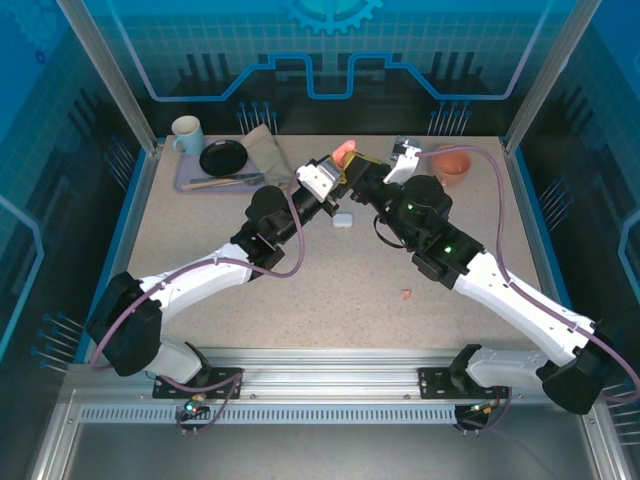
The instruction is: Insert wireless bluetooth earbuds into charging case
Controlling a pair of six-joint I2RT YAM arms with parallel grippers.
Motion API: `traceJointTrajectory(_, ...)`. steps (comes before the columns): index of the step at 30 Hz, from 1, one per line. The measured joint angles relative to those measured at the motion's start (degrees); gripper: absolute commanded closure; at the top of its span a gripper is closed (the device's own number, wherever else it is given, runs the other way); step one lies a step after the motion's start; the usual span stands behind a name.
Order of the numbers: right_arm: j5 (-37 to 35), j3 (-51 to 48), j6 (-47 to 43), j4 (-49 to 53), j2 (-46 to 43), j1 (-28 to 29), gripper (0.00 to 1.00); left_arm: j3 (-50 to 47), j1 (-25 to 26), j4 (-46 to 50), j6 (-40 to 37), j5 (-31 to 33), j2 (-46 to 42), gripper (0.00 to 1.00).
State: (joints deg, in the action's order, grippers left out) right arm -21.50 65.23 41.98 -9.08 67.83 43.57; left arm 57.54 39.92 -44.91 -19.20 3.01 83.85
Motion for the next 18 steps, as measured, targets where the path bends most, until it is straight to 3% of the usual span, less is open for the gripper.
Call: traceJointTrajectory(18, 1.01, 0.02, 0.87, -1.16, 2.03, 0.00, 0.85, 0.20, -0.02, 1.07, 1.22, 0.07, 0.00, 1.00)
